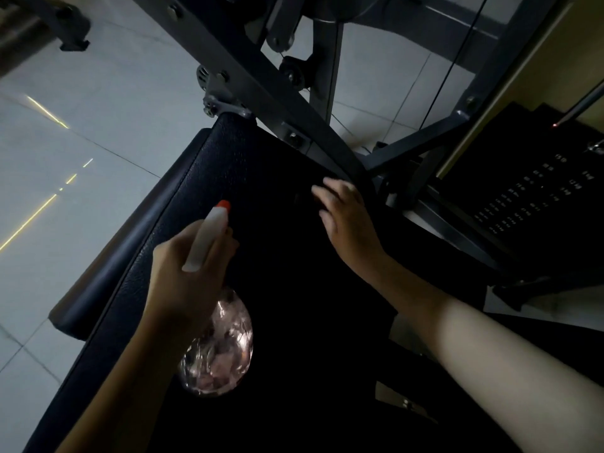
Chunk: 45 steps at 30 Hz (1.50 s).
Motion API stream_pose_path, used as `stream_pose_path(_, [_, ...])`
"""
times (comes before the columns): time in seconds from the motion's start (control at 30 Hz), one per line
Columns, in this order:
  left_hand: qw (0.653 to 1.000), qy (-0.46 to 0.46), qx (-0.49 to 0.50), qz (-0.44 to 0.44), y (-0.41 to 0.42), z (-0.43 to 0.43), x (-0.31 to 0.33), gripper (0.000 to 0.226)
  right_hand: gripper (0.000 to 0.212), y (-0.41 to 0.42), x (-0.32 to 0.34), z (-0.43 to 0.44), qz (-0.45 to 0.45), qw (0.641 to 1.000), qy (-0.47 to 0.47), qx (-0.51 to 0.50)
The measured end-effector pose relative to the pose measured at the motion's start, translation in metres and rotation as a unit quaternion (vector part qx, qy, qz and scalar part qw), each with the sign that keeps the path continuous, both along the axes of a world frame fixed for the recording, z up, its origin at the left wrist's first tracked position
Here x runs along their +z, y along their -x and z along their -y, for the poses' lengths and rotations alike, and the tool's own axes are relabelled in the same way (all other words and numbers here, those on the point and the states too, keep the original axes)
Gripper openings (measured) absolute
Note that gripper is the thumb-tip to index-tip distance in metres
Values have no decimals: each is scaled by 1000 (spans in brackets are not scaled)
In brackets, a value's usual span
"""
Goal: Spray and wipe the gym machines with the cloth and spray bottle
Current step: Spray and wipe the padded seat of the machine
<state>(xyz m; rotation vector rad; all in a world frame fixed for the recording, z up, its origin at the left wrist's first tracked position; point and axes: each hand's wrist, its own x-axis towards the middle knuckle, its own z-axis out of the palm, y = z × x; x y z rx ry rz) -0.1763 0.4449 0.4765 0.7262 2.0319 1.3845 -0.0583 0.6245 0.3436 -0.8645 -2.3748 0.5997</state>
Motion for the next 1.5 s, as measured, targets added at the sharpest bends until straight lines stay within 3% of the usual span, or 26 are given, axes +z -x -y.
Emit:
stream_pose_path(0.1, [1000,-7,-1,-13,-2,-2,-1,54,35,55,22,-3,-63,977,111,-172])
stream_pose_path(0.17, [1000,-15,-3,-16,-3,-3,-3,55,38,78,31,2,-75,972,123,-186])
stream_pose_path(0.33, [1000,-4,-18,-21,-3,0,-4,48,39,37,17,1,-31,999,-2,45])
stream_pose_path(0.4, [1000,-8,-16,-13,-3,2,-6,44,39,0,4,-15,-4,998,-43,53])
stream_pose_path(0.53, [999,-12,-29,-19,-2,5,-6,25,35,-8,-1,-28,-2,984,74,-162])
stream_pose_path(0.63, [999,-7,-38,0,-5,2,-6,34,36,39,14,-17,-16,948,167,-269])
stream_pose_path(0.7, [998,-12,-52,18,-6,-1,-7,35,33,46,14,1,-64,969,129,-201])
stream_pose_path(0.77, [997,-10,-70,23,-5,-3,-8,28,34,23,6,19,-56,994,60,-75])
stream_pose_path(0.87, [994,-6,-110,10,-2,-5,-12,29,32,-30,-6,11,-7,999,-6,50])
stream_pose_path(1.03, [972,28,-215,-89,-4,-7,-15,39,34,-75,-17,-20,22,998,44,-27])
stream_pose_path(1.13, [970,62,-230,-53,-8,-2,-21,22,30,-75,-15,-24,25,996,75,-34])
stream_pose_path(1.4, [961,141,-233,42,-24,10,-20,32,28,-73,3,-31,-37,982,182,-18])
stream_pose_path(1.5, [953,173,-245,45,-26,17,-19,24,28,-72,5,-33,-44,979,198,-29])
